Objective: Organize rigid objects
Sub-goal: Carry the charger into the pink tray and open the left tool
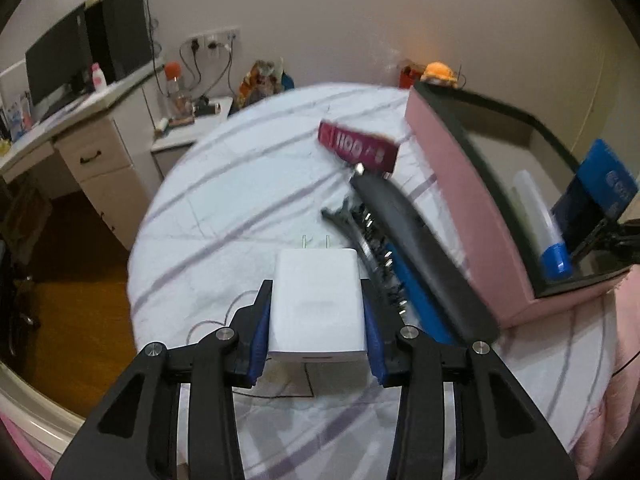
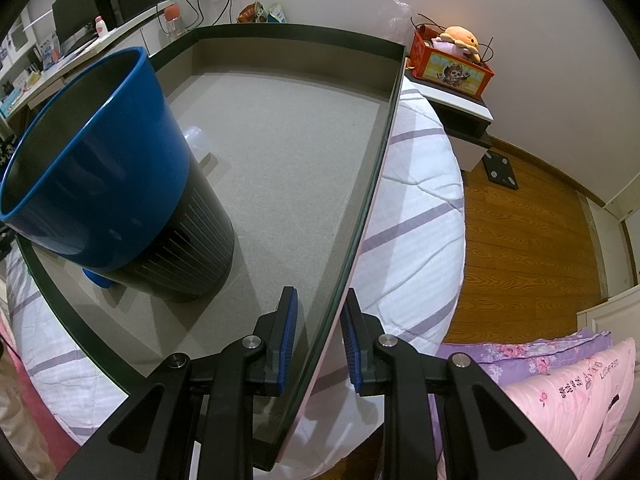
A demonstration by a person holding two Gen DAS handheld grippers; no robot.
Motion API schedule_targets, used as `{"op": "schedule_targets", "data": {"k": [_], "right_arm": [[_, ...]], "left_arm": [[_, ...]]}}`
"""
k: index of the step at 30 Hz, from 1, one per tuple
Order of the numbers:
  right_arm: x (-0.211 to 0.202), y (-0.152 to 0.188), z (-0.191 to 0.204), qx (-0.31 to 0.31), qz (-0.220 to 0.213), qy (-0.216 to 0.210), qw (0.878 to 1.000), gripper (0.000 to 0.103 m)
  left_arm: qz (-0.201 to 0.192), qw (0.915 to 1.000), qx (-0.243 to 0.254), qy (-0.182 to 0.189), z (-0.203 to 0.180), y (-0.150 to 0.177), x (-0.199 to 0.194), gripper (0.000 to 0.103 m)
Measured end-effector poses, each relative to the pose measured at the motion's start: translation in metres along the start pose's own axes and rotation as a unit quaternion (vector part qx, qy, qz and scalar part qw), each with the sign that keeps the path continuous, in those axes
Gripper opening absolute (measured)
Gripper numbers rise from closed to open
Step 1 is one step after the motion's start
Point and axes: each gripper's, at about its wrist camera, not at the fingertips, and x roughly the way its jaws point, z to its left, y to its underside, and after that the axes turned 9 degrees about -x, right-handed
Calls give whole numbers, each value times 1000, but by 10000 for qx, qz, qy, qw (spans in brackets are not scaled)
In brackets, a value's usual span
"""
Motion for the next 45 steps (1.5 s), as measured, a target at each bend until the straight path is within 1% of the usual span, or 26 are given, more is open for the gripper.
{"op": "schedule_targets", "data": {"k": [3, 5, 6, 10, 12, 14, 18, 22, 27, 29, 32, 34, 41, 42, 43, 44, 45], "right_arm": [[0, 0, 0, 0, 1, 0, 10000, 23], [0, 0, 0, 4, 0, 0, 10000, 23], [0, 0, 0, 6, 0, -1, 10000, 23], [0, 0, 0, 12, -1, -10, 10000, 23], [0, 0, 0, 11, 2, -11, 10000, 23], [0, 0, -1, 14, 8, -21, 10000, 23], [0, -1, -2, 18, 27, -34, 10000, 23], [1, -1, -3, 21, 28, -38, 10000, 23], [1, -2, -3, 33, 36, -48, 10000, 23], [1, -2, -4, 31, 38, -52, 10000, 23], [2, -2, -4, 31, 41, -47, 10000, 23], [2, -2, -4, 29, 42, -48, 10000, 23], [3, -2, -4, 32, 41, -40, 10000, 23], [2, -2, -4, 32, 40, -43, 10000, 23], [3, -2, -4, 33, 41, -42, 10000, 23], [3, -2, -4, 30, 41, -42, 10000, 23], [2, -2, -4, 29, 40, -43, 10000, 23]], "left_arm": [[-226, 9996, -8, 181, -11, -11, -18, 40], [-275, 9991, 64, 315, -21, -19, -26, 40], [-370, 9985, 107, 377, -29, -23, -31, 40], [-496, 9956, 441, 661, -65, -38, -38, 40], [-479, 9938, 606, 794, -85, -43, -36, 40], [-435, 9925, 768, 846, -107, -47, -30, 40], [-278, 9897, 983, 1008, -136, -48, -18, 40], [-114, 9885, 1109, 1020, -153, -45, -4, 40], [178, 9893, 1180, 840, -158, -43, 17, 40], [224, 9893, 1240, 732, -160, -41, 22, 40], [330, 9893, 1227, 717, -160, -39, 29, 41], [347, 9894, 1243, 660, -161, -37, 31, 41], [342, 9890, 1269, 676, -160, -37, 29, 42], [334, 9890, 1281, 661, -160, -37, 28, 42], [285, 9892, 1291, 630, -160, -37, 26, 50], [239, 9888, 1296, 700, -160, -37, 23, 60], [242, 9882, 1296, 776, -161, -37, 22, 67]]}}
